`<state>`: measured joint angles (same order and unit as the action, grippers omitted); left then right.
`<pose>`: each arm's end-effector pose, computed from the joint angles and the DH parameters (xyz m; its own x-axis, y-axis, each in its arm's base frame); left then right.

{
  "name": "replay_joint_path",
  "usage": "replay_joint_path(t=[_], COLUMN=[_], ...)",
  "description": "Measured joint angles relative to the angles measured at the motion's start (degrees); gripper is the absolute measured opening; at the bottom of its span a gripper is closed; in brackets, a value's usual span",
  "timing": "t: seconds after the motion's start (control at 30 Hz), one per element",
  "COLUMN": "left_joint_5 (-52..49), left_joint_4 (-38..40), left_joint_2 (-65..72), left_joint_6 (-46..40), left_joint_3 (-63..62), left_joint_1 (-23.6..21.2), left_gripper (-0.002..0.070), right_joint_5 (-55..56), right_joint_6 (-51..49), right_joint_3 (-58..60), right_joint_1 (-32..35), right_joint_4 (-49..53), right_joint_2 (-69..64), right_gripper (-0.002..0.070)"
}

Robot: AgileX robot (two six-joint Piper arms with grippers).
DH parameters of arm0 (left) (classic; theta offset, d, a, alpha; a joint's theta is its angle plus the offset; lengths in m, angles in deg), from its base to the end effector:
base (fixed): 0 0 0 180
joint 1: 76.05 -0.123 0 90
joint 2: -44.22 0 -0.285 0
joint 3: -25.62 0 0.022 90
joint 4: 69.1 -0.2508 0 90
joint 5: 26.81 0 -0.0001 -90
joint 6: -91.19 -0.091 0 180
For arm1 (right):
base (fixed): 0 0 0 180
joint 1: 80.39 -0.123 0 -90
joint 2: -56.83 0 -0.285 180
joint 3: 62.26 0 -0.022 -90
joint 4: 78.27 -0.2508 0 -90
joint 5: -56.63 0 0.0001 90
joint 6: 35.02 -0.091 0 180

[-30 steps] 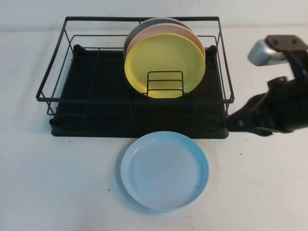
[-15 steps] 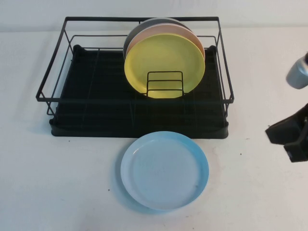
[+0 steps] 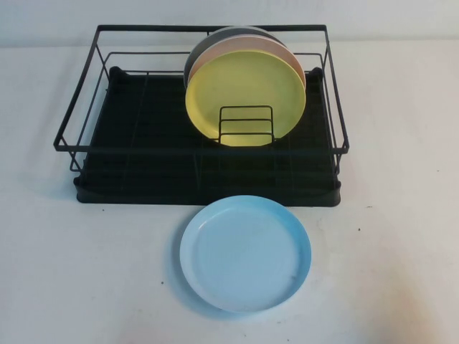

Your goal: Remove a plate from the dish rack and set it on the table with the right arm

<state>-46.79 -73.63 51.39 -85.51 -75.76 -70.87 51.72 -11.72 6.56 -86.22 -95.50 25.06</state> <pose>0.0533 -0.0024 0.1742 -0.2686 0.0411 -0.9624 0.0689 0.9974 0.0234 0.0953 0.0121 0.2245 -0.2472 -0.1325 -0.9598 -0.1531 0.9835 -0.0964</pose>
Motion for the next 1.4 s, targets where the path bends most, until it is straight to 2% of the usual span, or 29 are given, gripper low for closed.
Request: replay_joint_path(t=[0.17, 0.4, 0.8, 1.07, 1.4], left_joint_5=[0.0, 0.0, 0.0, 0.0, 0.0], left_joint_4=[0.0, 0.0, 0.0, 0.0, 0.0], left_joint_2=[0.0, 0.0, 0.0, 0.0, 0.0], left_joint_6=[0.0, 0.0, 0.0, 0.0, 0.0], left_joint_3=[0.0, 0.0, 0.0, 0.0, 0.0], left_joint_1=[0.0, 0.0, 0.0, 0.0, 0.0], left_gripper=[-0.0006, -0.0006, -0.0006, -0.0006, -0.0006], right_joint_5=[5.2, 1.7, -2.7, -14.5, -15.4], right_joint_6=[0.0, 0.0, 0.0, -14.2, -16.2], right_joint_3=[8.8, 10.0, 10.1, 10.1, 10.1], right_joint_1=[2.3, 3.4, 3.4, 3.4, 3.4], right_joint_4=[-1.2, -1.2, -1.5, 7.9, 8.8], right_joint_2=[12.3, 23.7, 24.4, 24.4, 24.4], right_gripper=[-0.0018, -0.0018, -0.0018, -0.0018, -0.0018])
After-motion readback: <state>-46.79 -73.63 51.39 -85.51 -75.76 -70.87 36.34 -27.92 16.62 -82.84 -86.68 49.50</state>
